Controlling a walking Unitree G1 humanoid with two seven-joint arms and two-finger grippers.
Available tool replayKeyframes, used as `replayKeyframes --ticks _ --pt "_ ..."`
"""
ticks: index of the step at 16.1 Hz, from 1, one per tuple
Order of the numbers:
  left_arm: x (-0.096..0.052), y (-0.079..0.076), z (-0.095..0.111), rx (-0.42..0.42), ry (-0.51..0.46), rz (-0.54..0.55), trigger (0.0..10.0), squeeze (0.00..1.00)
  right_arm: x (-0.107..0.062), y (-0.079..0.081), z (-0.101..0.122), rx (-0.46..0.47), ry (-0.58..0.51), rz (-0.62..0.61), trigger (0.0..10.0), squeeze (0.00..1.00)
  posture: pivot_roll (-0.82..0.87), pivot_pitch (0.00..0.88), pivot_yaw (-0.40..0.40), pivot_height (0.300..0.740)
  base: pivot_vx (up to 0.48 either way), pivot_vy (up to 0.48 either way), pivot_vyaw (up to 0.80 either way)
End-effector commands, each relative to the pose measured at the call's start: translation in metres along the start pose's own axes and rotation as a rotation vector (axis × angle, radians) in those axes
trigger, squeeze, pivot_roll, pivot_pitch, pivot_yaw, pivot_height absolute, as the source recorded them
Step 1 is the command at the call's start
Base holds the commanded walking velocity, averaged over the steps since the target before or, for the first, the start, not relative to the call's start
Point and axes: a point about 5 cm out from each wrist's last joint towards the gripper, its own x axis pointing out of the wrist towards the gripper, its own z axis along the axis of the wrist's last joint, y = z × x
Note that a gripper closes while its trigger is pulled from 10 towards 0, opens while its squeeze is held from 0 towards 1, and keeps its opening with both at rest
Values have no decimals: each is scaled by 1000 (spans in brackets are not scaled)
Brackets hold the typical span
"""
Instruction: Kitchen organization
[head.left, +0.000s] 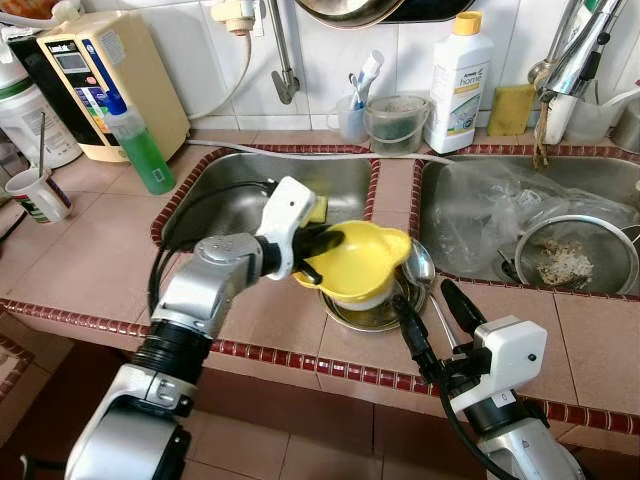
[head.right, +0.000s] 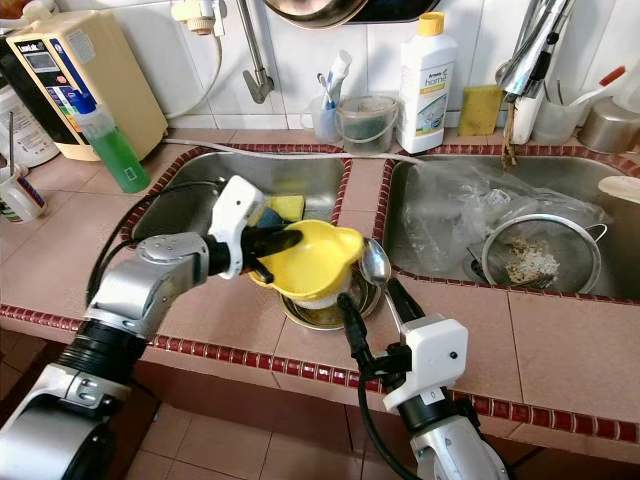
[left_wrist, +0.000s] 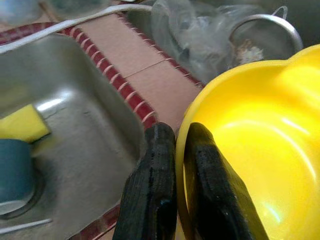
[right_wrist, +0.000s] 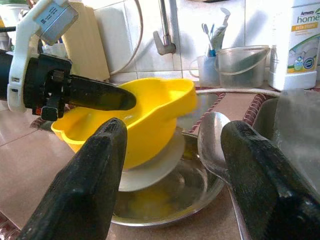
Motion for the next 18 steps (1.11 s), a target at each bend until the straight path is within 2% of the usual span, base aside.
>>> replayKeyframes --ticks 1,3,8,14,16,18 --pt "-6 9 5 29 -5 43 10000 0 0 3 1 15 1 8 10000 0 -230 46 149 740 0 0 0" --pt "-10 15 6 31 -2 57 10000 0 1 3 0 18 3 10 10000 0 -228 44 148 740 0 0 0" --pt "-12 17 10 24 -18 59 10000 0 1 4 0 21 3 13 10000 0 -225 48 148 740 0 0 0" --pt "-12 21 27 -15 -140 87 10000 0 2 4 1 22 -3 9 10000 0 -224 48 148 740 0 0 0" --pt "-15 27 32 2 -174 149 10000 0 4 1 3 17 -20 -9 10000 0 -221 53 149 740 0 0 0" --pt "-15 39 28 -24 -161 253 10000 0 9 -8 6 -6 -43 -65 10000 0 -222 45 146 740 0 0 0"
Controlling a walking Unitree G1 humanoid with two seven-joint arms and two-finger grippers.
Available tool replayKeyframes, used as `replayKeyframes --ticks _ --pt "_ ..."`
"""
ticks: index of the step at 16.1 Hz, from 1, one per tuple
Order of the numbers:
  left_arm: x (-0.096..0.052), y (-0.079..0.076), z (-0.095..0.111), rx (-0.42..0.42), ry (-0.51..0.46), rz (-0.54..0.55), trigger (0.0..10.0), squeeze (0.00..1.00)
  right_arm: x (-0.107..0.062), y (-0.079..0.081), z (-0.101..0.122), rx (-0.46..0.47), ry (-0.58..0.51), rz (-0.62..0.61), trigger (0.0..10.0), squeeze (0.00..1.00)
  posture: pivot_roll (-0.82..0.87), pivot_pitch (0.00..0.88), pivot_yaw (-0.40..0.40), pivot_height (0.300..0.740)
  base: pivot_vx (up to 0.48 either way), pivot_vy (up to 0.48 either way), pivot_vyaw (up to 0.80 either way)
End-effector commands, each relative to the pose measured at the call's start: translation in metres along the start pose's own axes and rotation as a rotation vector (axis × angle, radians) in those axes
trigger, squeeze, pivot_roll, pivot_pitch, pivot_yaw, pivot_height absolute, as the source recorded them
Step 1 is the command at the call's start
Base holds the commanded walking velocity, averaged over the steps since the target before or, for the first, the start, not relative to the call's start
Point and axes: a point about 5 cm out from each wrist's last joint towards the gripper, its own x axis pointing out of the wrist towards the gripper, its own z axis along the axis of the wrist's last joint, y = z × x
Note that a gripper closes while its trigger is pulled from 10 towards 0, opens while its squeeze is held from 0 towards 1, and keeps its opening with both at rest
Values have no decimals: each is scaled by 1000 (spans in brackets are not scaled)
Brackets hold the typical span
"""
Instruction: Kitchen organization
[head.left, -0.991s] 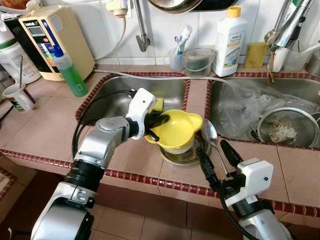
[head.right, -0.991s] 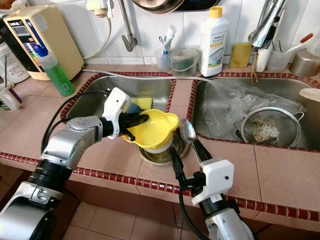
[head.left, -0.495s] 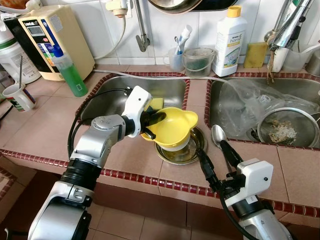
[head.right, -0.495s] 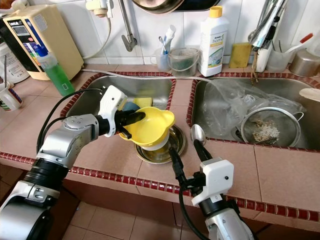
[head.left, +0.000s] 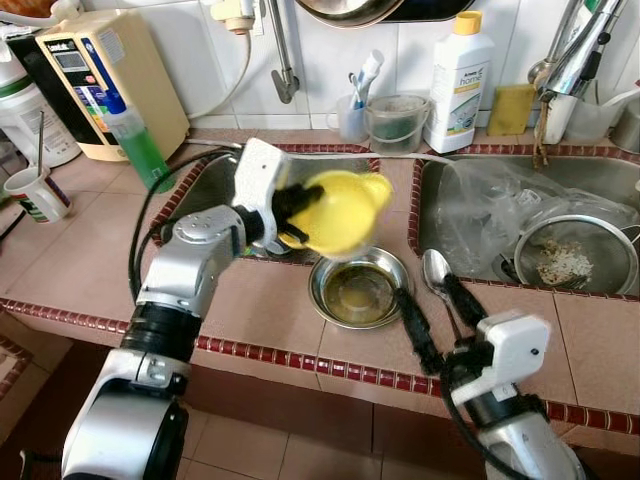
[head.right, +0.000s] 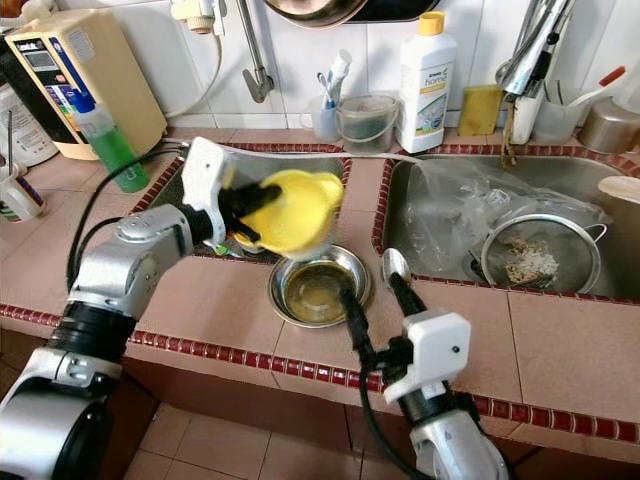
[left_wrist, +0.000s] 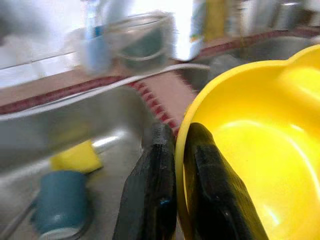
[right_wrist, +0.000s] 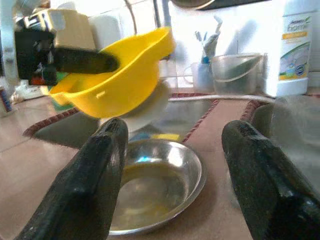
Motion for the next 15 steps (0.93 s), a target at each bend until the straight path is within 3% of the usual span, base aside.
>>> replayKeyframes --ticks 1,6,8,12,13,15 --pt "-1 11 2 -5 -3 72 10000 0 4 -4 2 -8 -17 -37 10000 0 -220 42 143 740 0 0 0" --pt "-1 23 -4 56 -27 184 10000 0 17 -16 6 -14 -36 -84 10000 0 -208 16 122 740 0 0 0" --pt "0 27 -3 43 -49 208 10000 0 24 -21 3 -34 -4 -107 10000 0 -203 4 113 740 0 0 0" --pt "4 24 -4 12 -128 199 10000 0 39 -28 3 -58 46 -127 10000 0 -193 0 93 740 0 0 0" --pt "5 23 -10 63 -114 205 10000 0 43 -27 2 -72 69 -97 10000 0 -192 0 88 740 0 0 0" --pt "5 23 -13 66 -111 209 10000 0 44 -26 0 -75 84 -72 10000 0 -185 0 81 740 0 0 0"
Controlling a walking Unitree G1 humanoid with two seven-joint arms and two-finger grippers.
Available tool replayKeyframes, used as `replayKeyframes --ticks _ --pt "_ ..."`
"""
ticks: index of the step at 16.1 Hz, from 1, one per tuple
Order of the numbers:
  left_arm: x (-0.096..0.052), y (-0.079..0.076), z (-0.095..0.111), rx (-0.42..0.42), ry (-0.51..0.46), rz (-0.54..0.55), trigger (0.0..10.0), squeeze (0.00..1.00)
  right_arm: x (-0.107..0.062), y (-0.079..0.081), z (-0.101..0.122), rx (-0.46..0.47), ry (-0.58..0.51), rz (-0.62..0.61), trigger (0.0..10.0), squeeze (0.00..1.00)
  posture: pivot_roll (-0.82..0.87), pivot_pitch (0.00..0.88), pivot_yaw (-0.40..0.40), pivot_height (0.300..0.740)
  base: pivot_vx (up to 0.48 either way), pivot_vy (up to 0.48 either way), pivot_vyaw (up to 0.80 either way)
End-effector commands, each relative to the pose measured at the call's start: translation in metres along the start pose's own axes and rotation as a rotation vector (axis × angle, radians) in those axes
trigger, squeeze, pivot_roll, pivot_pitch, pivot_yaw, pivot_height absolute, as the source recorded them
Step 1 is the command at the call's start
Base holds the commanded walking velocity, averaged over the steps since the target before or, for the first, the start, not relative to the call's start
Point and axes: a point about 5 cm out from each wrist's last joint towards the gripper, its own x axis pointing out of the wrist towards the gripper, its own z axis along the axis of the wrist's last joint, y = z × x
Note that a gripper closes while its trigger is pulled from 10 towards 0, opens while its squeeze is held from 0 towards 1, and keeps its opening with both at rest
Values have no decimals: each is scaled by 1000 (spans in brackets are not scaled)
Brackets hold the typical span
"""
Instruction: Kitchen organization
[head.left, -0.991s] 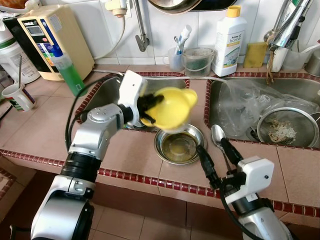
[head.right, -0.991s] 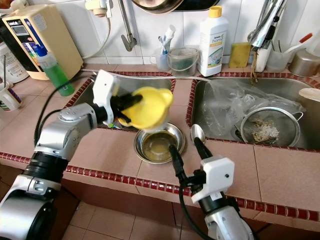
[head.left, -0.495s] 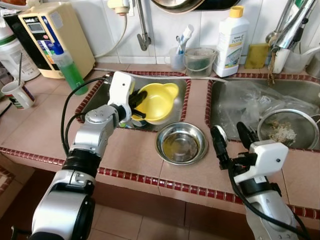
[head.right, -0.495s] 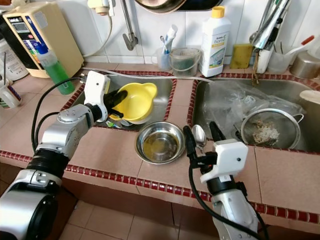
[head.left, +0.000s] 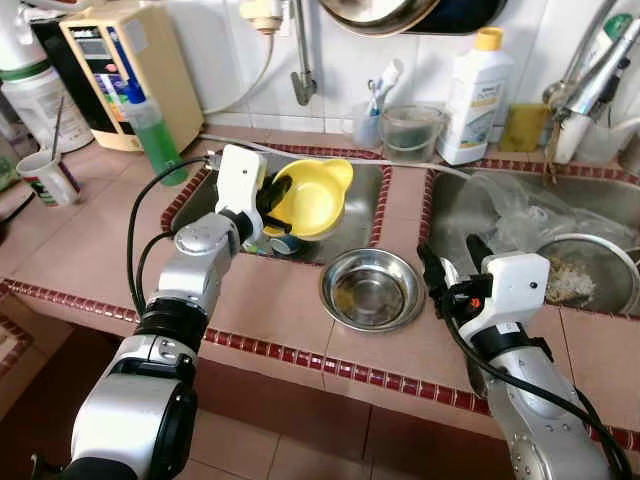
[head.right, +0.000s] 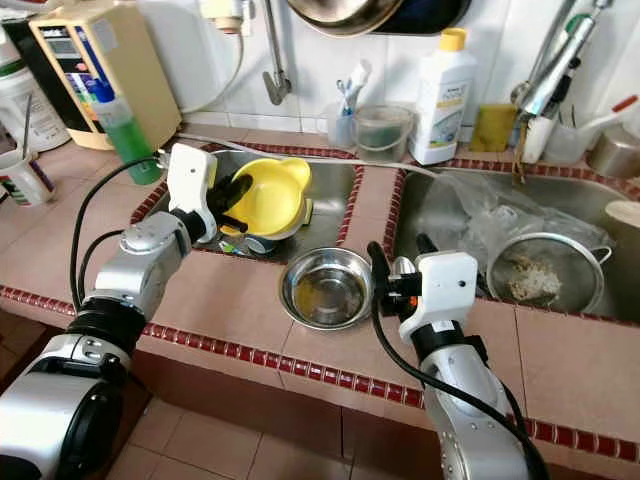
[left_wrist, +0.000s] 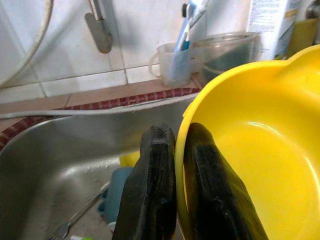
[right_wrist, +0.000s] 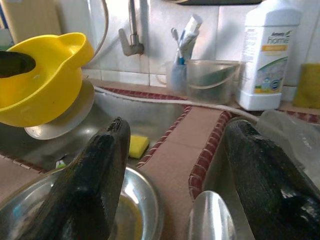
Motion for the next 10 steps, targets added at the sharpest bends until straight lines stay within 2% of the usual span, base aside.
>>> replayKeyframes --ticks 1,5,7,9,10 --pt "0 6 6 46 -24 21 10000 0 3 8 -1 6 20 55 10000 0 -179 0 76 740 0 0 0" --pt "-2 16 9 44 -55 12 10000 0 2 18 4 -16 -1 144 10000 0 -169 0 73 740 0 0 0" --pt "-2 14 10 58 -60 -15 10000 0 3 18 5 -8 -11 144 10000 0 -167 0 75 740 0 0 0" --pt "-1 11 8 0 -54 -58 10000 0 4 20 7 -3 -21 147 10000 0 -170 0 79 740 0 0 0" --pt "-1 10 8 1 -56 -64 10000 0 5 21 8 0 -27 146 10000 0 -172 0 81 740 0 0 0"
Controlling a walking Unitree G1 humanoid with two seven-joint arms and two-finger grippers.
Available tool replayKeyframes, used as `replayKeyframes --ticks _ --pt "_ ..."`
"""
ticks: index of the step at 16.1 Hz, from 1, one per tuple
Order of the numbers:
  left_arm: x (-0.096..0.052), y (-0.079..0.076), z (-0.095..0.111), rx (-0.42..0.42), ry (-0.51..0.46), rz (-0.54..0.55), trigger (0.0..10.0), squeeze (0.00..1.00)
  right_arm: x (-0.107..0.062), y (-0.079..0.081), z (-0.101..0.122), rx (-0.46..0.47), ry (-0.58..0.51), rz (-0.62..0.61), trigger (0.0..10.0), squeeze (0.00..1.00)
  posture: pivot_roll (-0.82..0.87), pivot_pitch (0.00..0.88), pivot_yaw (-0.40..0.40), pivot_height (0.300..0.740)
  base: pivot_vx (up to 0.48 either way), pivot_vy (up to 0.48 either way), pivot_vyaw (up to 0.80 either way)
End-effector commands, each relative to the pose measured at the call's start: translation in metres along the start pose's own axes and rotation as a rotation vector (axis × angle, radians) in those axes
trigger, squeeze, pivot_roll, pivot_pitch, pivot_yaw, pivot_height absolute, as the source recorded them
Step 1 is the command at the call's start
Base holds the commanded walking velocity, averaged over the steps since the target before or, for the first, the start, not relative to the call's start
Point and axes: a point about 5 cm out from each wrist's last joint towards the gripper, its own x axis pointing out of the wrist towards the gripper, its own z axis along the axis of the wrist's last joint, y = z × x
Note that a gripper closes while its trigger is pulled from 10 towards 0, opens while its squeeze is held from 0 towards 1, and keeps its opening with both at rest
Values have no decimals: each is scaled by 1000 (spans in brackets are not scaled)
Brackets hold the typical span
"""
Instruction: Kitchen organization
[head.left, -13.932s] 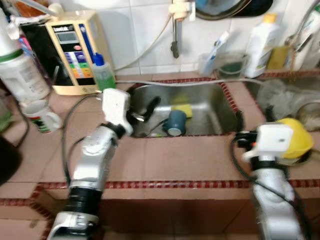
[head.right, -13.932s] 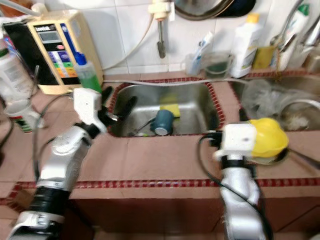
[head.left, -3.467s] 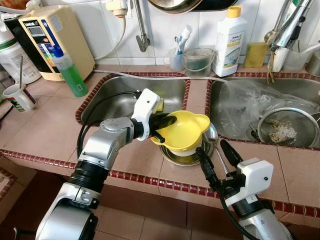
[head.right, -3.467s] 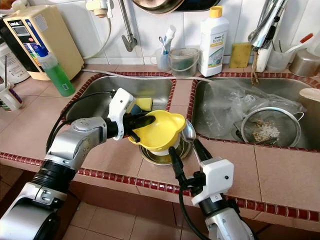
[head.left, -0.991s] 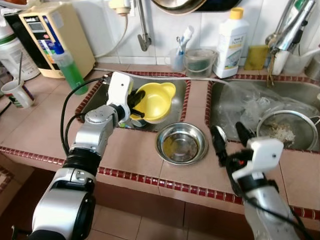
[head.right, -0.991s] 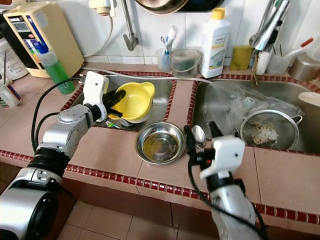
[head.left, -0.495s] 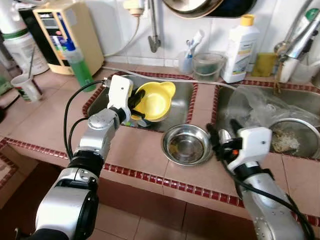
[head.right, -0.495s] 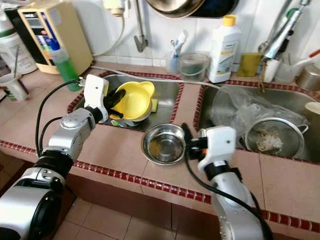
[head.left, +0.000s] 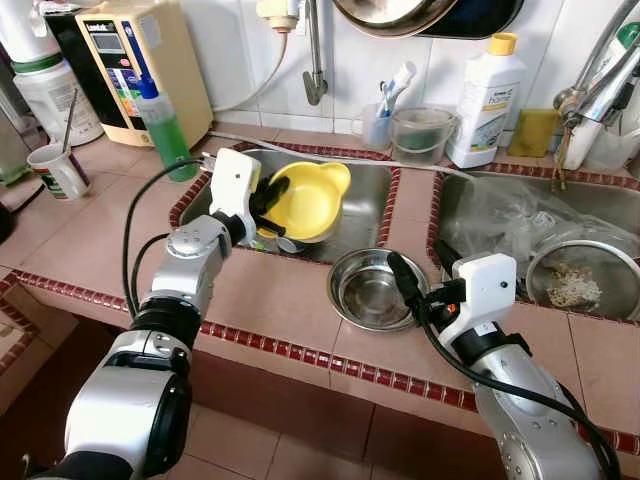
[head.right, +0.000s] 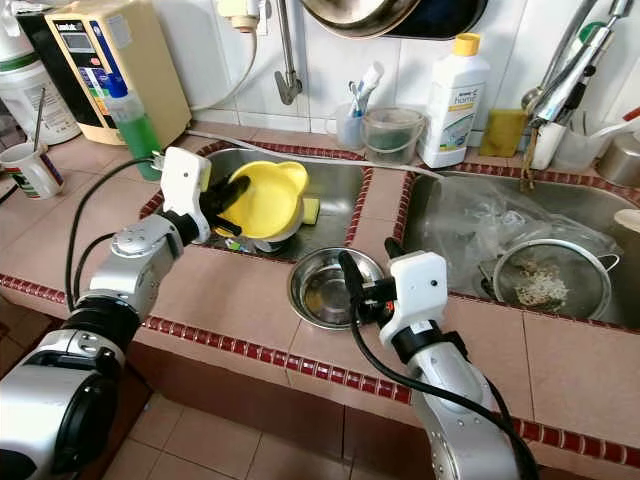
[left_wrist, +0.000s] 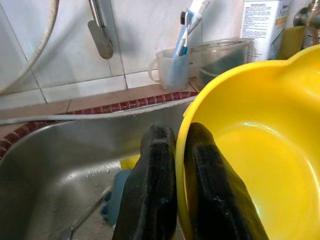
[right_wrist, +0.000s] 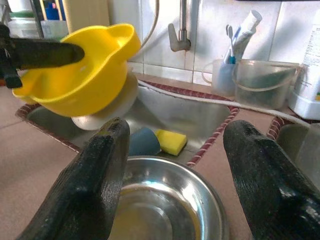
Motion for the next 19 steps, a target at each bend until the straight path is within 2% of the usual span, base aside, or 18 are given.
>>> replayKeyframes --ticks 1,12,17,19 --pt "2 2 10 -8 -24 -11 10000 0 2 4 8 -5 -39 11 10000 0 -173 0 83 740 0 0 0" --pt "3 1 7 -16 -25 -33 10000 0 4 4 10 -14 -57 8 10000 0 -173 10 82 740 0 363 0" --pt "4 -6 9 58 -43 -44 10000 0 7 5 5 -4 -33 -2 10000 0 -170 10 83 740 0 0 0" --pt "4 -7 9 76 -48 -47 10000 0 8 4 5 -2 -29 -7 10000 0 -168 11 82 740 0 0 -722"
